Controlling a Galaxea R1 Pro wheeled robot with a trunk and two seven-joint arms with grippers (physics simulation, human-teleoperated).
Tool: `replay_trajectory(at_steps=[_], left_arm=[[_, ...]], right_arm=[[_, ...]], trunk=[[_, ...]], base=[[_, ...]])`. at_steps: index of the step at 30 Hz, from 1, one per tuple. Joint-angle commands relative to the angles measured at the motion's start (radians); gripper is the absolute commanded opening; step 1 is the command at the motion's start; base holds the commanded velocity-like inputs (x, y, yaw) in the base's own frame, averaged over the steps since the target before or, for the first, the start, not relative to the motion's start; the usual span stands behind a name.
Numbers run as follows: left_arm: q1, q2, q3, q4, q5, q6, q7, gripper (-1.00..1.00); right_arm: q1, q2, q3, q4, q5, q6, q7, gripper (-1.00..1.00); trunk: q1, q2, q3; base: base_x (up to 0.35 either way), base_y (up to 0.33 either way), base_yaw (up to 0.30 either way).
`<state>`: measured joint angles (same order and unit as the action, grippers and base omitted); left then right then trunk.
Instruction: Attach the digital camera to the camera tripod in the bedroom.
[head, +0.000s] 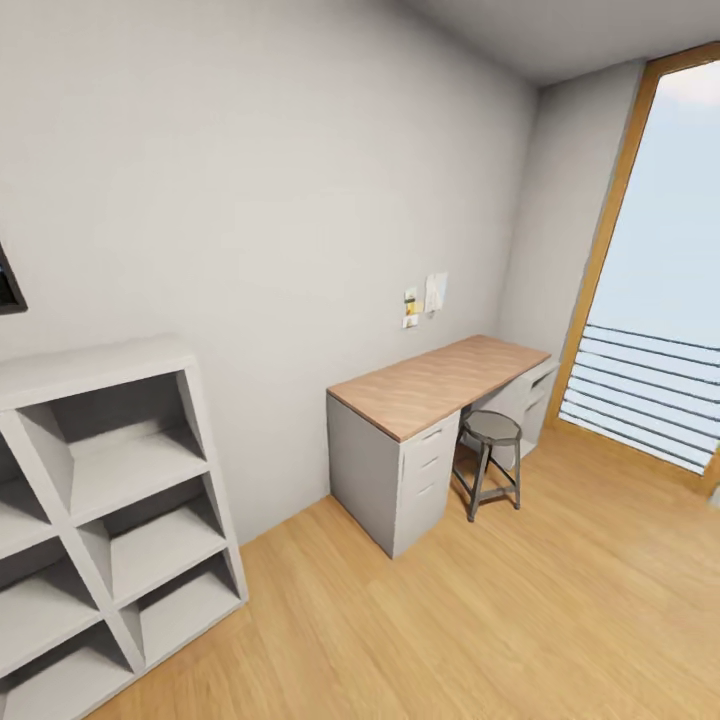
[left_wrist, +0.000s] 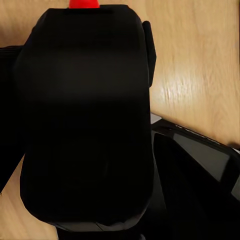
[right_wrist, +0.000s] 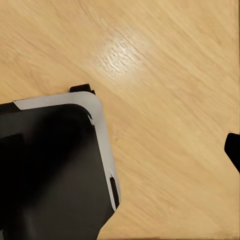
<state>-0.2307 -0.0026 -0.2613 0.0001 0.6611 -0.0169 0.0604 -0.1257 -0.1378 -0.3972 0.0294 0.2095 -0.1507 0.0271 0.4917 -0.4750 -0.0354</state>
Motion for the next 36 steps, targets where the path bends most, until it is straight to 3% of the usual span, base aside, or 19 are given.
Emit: replay_trajectory(at_steps=[1, 36], left_arm=[[-0.001, 0.0, -0.009, 0.0, 0.005, -0.001, 0.006, -1.0], [-0.001, 0.001, -0.009, 0.0, 0.005, -0.001, 0.006, -1.0]], right_arm=[[-0.002, -0.001, -0.009, 0.003, 0.008, -0.006, 0.002, 1.0], [-0.002, 0.0, -0.009, 0.004, 0.007, -0.006, 0.002, 1.0]], trunk=[[0.001, -0.002, -0.002], [0.001, -0.002, -0.002]], base=[[0.0, 0.0, -0.3], [0.0, 0.0, -0.3]])
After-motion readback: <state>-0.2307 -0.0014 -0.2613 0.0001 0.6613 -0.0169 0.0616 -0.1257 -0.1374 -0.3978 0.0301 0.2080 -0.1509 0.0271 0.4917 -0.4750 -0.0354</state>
